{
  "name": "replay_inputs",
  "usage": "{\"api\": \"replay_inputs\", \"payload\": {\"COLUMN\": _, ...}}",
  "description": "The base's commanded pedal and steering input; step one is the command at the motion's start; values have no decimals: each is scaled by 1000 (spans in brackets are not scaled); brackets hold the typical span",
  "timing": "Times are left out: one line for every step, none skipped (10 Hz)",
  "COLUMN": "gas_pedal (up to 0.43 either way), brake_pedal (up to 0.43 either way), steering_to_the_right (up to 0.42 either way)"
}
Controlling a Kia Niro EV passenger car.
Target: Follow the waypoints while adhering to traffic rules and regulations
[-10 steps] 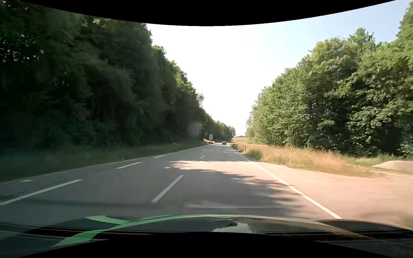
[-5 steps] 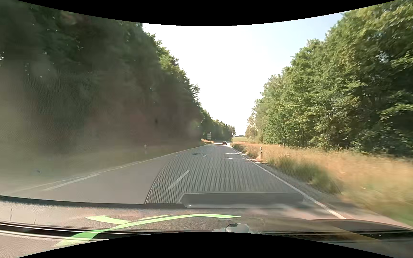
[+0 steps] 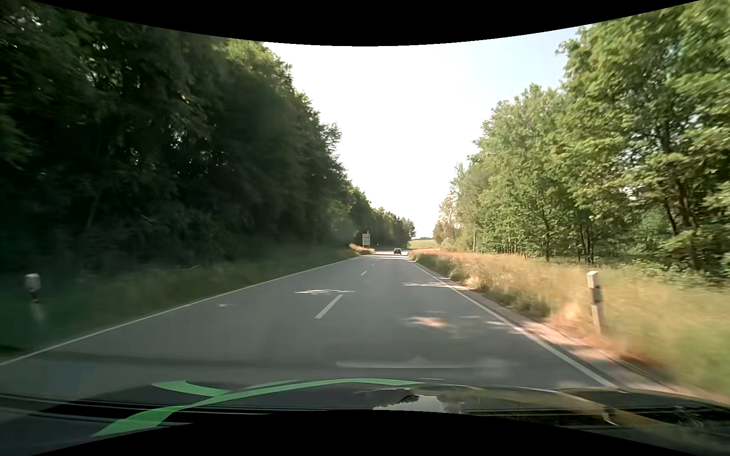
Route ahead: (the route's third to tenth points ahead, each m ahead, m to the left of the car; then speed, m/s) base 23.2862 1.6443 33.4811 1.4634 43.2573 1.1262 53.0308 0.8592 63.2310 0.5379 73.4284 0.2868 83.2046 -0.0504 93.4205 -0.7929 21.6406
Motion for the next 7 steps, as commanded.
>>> {"api": "replay_inputs", "payload": {"gas_pedal": 268, "brake_pedal": 0, "steering_to_the_right": 2}}
{"api": "replay_inputs", "payload": {"gas_pedal": 287, "brake_pedal": 0, "steering_to_the_right": 2}}
{"api": "replay_inputs", "payload": {"gas_pedal": 299, "brake_pedal": 0, "steering_to_the_right": 2}}
{"api": "replay_inputs", "payload": {"gas_pedal": 311, "brake_pedal": 0, "steering_to_the_right": 1}}
{"api": "replay_inputs", "payload": {"gas_pedal": 319, "brake_pedal": 0, "steering_to_the_right": 2}}
{"api": "replay_inputs", "payload": {"gas_pedal": 331, "brake_pedal": 0, "steering_to_the_right": 1}}
{"api": "replay_inputs", "payload": {"gas_pedal": 331, "brake_pedal": 0, "steering_to_the_right": 1}}
